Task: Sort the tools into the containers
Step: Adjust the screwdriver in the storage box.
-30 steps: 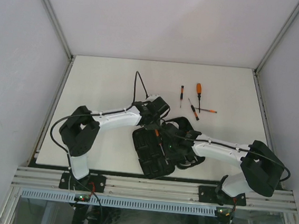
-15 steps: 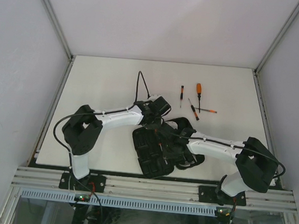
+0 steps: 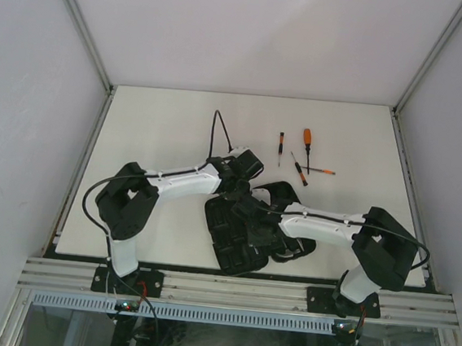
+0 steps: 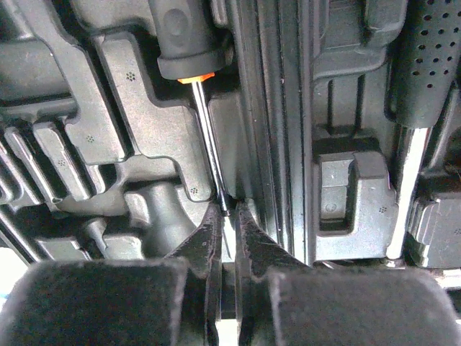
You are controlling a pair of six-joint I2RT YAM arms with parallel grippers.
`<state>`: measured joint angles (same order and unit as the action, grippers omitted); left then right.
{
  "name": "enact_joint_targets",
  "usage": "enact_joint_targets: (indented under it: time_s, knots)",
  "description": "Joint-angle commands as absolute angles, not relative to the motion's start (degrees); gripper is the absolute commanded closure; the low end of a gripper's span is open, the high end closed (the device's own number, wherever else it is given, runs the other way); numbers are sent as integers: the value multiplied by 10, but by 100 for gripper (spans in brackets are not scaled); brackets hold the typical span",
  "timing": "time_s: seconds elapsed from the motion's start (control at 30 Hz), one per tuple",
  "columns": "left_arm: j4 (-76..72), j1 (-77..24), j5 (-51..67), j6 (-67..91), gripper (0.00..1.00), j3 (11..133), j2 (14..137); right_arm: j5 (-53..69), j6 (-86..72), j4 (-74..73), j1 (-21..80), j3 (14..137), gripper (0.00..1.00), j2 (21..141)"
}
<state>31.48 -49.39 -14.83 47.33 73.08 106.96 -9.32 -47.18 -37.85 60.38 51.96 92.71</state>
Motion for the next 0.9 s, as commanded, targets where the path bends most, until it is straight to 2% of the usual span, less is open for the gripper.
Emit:
enact_joint_targets:
  time_s: [0.0, 0.13, 0.3, 0.53, 0.87]
  knots:
    - [350, -504, -129, 453, 96, 681, 1157, -91, -476, -405, 622, 438, 100, 1065]
    - [346, -505, -134, 448, 96, 678, 1149, -104, -477, -415, 628, 442, 100, 1037]
    - [355, -504, -148, 440, 96, 696, 1119, -131, -465, -428, 629, 456, 100, 940]
    - [346, -486, -161, 410, 93, 736, 1066, -122, -417, -361, 626, 462, 100, 810]
    - [334, -472, -171, 371, 76, 757, 1006, -129, -398, -327, 625, 464, 76, 697]
